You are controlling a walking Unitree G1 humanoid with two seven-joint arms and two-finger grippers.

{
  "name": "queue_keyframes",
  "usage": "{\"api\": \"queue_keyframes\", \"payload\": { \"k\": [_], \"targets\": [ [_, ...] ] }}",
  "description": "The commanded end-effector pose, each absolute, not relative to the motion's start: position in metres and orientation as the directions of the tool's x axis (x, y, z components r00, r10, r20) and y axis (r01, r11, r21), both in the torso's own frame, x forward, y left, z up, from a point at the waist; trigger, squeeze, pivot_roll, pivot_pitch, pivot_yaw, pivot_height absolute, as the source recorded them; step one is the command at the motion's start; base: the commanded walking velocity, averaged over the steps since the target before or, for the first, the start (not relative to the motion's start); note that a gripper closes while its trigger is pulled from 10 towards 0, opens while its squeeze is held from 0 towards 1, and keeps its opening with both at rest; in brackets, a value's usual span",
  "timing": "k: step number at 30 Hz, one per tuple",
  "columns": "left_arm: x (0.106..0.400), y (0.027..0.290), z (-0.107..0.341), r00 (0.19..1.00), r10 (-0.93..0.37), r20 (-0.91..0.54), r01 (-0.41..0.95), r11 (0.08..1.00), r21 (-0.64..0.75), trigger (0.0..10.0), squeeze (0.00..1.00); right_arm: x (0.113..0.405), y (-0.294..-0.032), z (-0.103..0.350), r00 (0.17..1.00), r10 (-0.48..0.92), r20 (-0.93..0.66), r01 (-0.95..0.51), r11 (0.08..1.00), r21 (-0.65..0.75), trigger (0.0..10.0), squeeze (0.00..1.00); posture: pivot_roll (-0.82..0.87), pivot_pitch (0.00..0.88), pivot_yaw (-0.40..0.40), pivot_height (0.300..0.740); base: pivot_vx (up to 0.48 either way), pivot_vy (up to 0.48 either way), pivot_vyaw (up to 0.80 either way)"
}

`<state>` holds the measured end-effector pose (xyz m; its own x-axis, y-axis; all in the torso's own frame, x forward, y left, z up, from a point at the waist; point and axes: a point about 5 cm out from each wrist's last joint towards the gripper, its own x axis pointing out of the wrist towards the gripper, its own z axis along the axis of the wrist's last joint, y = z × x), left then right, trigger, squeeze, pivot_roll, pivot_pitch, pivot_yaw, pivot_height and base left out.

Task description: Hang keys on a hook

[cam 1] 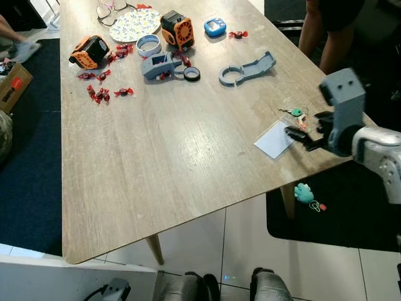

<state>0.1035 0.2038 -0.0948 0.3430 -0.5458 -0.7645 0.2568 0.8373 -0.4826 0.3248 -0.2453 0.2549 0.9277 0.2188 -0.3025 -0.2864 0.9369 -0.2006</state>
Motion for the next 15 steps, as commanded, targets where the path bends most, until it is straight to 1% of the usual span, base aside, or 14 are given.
{"api": "queue_keyframes", "payload": {
  "k": [1,3,7,11,15],
  "targets": [
    [0.087,0.199,-0.099,0.277,-0.582,-0.764,0.254,0.812,-0.526,10.0,0.0,0.324,-0.242,0.248,0.913,0.244,-0.326,-0.308,0.937,-0.161,10.0,0.0,-0.19,0.232,0.191,0.74,0.0,0.0,0.0],
    [0.088,0.199,-0.099,0.277,-0.583,-0.764,0.255,0.811,-0.526,10.0,0.0,0.324,-0.239,0.245,0.899,0.273,-0.344,-0.332,0.935,-0.126,10.0,0.0,-0.19,0.232,0.191,0.74,0.0,0.0,0.0],
    [0.088,0.199,-0.099,0.276,-0.583,-0.764,0.257,0.811,-0.526,10.0,0.0,0.325,-0.239,0.243,0.889,0.283,-0.361,-0.34,0.935,-0.103,10.0,0.0,-0.19,0.232,0.191,0.74,0.0,0.0,0.0],
    [0.088,0.199,-0.099,0.274,-0.584,-0.764,0.257,0.81,-0.527,10.0,0.0,0.33,-0.244,0.239,0.89,0.239,-0.389,-0.301,0.948,-0.107,10.0,0.0,-0.2,0.23,0.193,0.74,0.0,0.0,0.0],
    [0.085,0.198,-0.099,0.273,-0.585,-0.764,0.251,0.81,-0.53,10.0,0.0,0.331,-0.24,0.229,0.874,0.234,-0.427,-0.294,0.953,-0.078,10.0,0.0,-0.19,0.234,0.19,0.74,0.0,0.0,0.0]
  ]
}}
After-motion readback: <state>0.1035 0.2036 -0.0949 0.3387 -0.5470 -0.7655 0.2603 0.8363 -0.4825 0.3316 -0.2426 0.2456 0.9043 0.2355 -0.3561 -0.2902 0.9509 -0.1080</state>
